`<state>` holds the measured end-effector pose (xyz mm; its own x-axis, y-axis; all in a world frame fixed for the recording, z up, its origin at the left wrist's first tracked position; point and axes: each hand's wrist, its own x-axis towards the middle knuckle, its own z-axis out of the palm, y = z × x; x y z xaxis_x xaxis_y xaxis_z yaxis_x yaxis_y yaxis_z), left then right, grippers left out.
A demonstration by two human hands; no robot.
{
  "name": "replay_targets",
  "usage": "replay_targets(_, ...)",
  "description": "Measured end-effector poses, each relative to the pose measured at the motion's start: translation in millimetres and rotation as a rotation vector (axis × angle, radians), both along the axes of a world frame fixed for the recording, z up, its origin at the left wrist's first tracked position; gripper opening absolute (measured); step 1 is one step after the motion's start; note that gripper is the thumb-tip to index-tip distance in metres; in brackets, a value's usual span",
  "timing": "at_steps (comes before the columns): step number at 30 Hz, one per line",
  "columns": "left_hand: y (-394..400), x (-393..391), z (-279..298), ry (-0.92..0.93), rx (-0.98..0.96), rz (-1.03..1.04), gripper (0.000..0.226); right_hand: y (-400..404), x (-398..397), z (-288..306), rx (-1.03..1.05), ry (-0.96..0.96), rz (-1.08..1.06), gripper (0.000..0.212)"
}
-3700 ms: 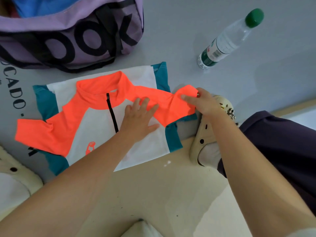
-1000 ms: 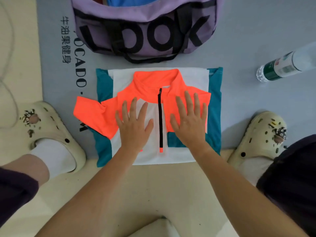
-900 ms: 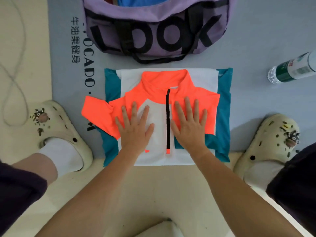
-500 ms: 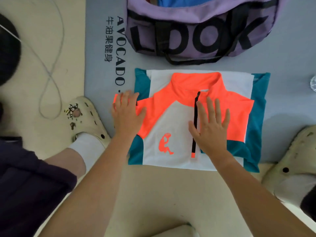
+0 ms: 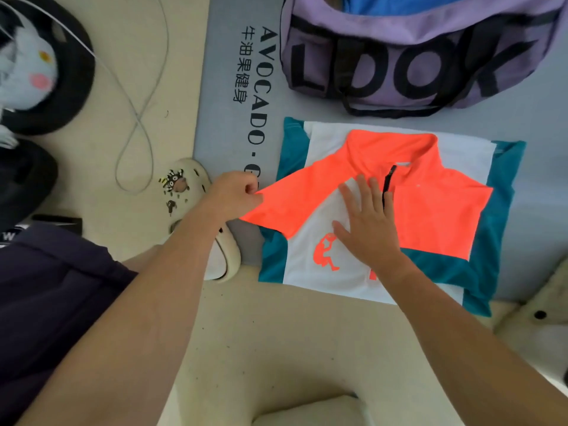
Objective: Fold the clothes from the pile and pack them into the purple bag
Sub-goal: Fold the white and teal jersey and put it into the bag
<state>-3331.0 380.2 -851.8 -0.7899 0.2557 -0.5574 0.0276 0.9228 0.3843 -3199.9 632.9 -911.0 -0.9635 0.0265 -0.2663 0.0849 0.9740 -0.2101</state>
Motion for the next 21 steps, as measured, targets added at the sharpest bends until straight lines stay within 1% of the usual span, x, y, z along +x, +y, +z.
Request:
replay_targets(1, 5.8, 0.6, 4.0, -0.030, -0.004, -0.026, 0.034, -2.8, -3.2, 9.0, -0.048, 0.036, -0.026, 0.065)
replay_targets(3, 25.3, 2.8, 12.0, -0.094, -0.084, -0.112, 0.035, -11.9, -5.5, 24.1, -0.160, 0.194, -0.059, 0.046)
replay_targets(4, 38.6, 6.0, 16.3, -0.131, -0.109, -0.129, 0.035, -16.0, -5.0, 30.0, -0.283, 0.233, -0.126, 0.033)
replay_targets(5, 53.0, 10.1, 20.7, -0.181, -0.092, -0.113, 0.035, -18.7, -4.6, 36.1, -0.479, 0.199, -0.254, 0.022)
replay_targets(6, 65.9, 14.5, 24.8, -0.273, -0.012, -0.046, 0.034, -20.0, -5.2, 42.3, -0.709, 0.078, -0.450, 0.020)
replay_targets(7, 77.6, 18.3, 28.4, -0.432, 0.130, 0.070, 0.031, -20.6, -7.7, 47.9, -0.954, -0.078, -0.699, 0.028)
replay_targets(8, 86.6, 22.0, 33.0, -0.654, 0.299, 0.206, 0.030, -18.8, -9.8, 51.5, -1.128, -0.221, -0.930, 0.039)
replay_targets(9, 92.1, 24.8, 35.3, -0.845, 0.431, 0.289, 0.033, -14.0, -10.1, 53.3, -1.176, -0.338, -1.071, 0.049)
replay_targets(10, 94.3, 25.9, 34.2, -0.931, 0.490, 0.311, 0.036, -7.9, -9.7, 52.6, -1.139, -0.410, -1.113, 0.055)
replay_targets(11, 95.9, 26.6, 31.4, -0.913, 0.478, 0.321, 0.035, -1.9, -7.3, 49.4, -1.053, -0.455, -1.092, 0.057)
replay_targets(12, 97.0, 28.6, 26.4, -0.811, 0.428, 0.335, 0.031, 2.9, -3.2, 45.4, -0.967, -0.473, -1.066, 0.060)
replay_targets(13, 98.3, 30.9, 20.8, -0.657, 0.370, 0.354, 0.026, 6.5, 1.1, 41.1, -0.921, -0.445, -1.038, 0.063)
replay_targets(14, 98.7, 32.9, 12.6, -0.484, 0.320, 0.367, 0.023, 9.5, 5.8, 37.0, -0.902, -0.397, -1.012, 0.059)
replay_targets(15, 99.0, 35.0, 4.8, -0.332, 0.293, 0.357, 0.024, 11.6, 10.5, 31.8, -0.888, -0.341, -0.975, 0.045)
replay_targets(16, 99.0, 36.7, -1.8, -0.225, 0.282, 0.311, 0.028, 12.5, 13.9, 30.8, -0.868, -0.317, -0.938, 0.034)
replay_targets(17, 99.1, 37.8, -7.3, -0.165, 0.264, 0.235, 0.034, 12.8, 15.7, 30.5, -0.846, -0.306, -0.916, 0.028)
replay_targets(19, 101.2, 35.6, -15.8, -0.104, 0.180, 0.055, 0.043, 13.8, 18.8, 29.3, -0.807, -0.285, -0.893, 0.027)
replay_targets(21, 103.4, 29.4, -22.9, -0.057, 0.077, -0.075, 0.044, 16.1, 20.3, 30.1, -0.739, -0.233, -0.881, 0.027)
